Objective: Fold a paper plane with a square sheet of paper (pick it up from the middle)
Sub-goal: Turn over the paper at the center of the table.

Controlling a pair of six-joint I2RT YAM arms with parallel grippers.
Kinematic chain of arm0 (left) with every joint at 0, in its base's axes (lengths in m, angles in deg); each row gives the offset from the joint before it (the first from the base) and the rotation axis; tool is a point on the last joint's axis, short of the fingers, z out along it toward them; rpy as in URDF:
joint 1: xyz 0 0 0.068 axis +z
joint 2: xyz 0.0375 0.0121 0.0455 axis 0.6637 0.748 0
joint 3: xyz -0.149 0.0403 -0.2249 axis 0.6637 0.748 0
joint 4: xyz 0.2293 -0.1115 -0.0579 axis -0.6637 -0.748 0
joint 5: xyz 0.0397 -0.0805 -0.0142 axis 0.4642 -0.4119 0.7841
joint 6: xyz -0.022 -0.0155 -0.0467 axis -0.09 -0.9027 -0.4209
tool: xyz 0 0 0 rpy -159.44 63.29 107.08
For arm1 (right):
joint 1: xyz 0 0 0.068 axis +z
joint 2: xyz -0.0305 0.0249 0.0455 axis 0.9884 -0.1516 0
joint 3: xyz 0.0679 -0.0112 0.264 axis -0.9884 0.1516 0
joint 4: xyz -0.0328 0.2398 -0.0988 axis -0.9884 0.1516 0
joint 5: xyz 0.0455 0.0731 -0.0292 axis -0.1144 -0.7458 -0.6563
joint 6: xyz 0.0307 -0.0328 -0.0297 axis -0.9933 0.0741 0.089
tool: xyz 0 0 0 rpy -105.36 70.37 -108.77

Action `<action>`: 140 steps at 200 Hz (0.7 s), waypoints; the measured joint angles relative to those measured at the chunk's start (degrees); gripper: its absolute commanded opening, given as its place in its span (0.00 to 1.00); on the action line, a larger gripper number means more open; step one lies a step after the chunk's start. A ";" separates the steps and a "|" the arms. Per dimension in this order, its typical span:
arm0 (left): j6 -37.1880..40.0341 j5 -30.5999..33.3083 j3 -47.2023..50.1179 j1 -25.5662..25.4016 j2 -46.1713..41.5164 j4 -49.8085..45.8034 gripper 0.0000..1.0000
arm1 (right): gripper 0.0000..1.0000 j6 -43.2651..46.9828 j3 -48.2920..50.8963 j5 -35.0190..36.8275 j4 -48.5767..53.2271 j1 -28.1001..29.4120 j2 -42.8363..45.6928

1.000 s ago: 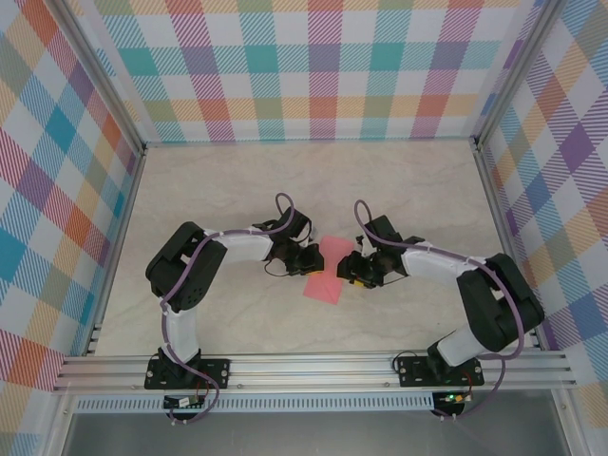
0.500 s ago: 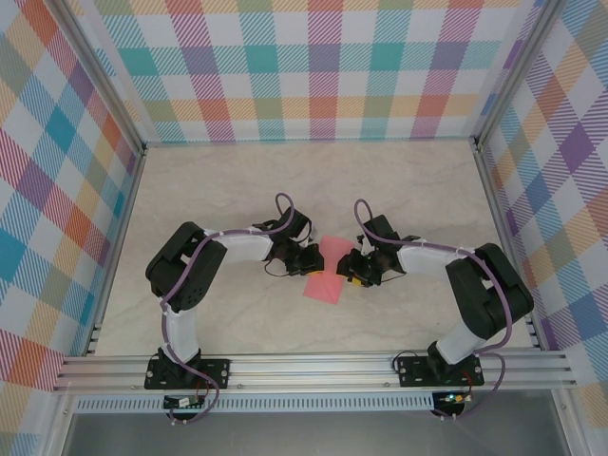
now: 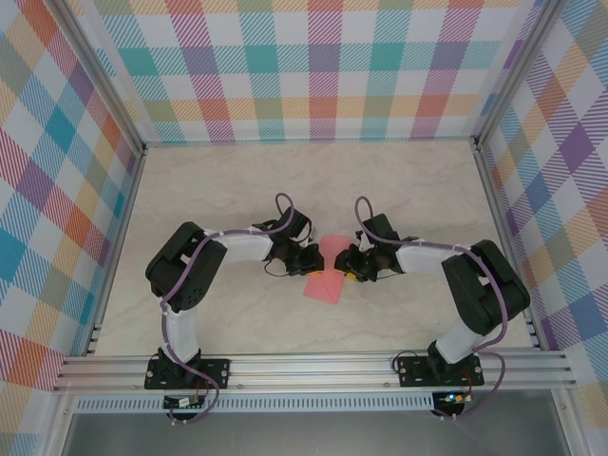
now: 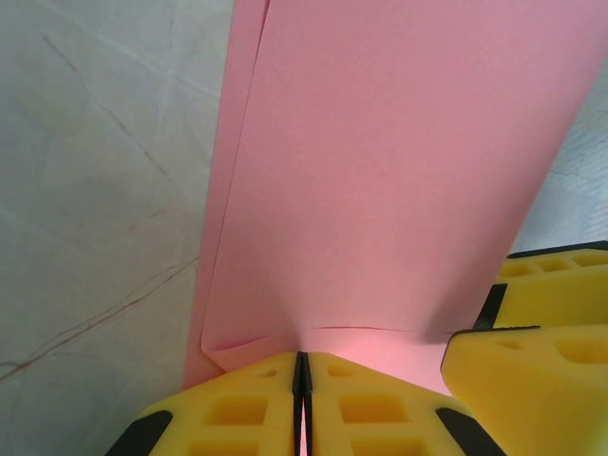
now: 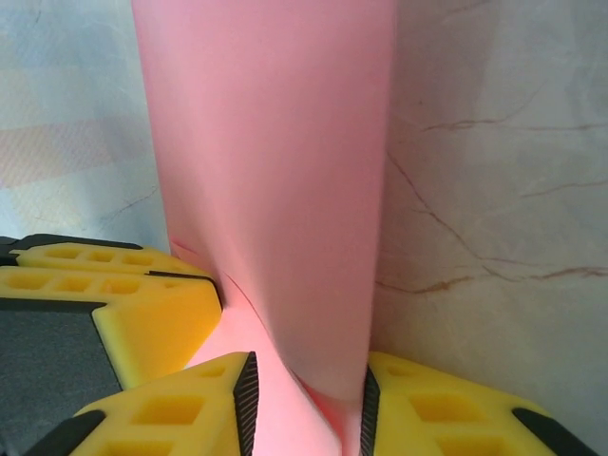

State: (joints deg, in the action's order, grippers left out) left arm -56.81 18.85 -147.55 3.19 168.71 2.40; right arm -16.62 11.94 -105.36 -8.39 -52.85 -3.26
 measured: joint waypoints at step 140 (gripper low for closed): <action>-2.91 2.62 0.00 0.00 -0.92 0.07 0.12 | 0.25 2.80 5.22 -6.01 -7.45 -0.22 0.90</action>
State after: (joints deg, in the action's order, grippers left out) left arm -59.71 21.48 -147.55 3.19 167.80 2.47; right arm -13.82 17.16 -111.37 -15.84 -53.07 -2.37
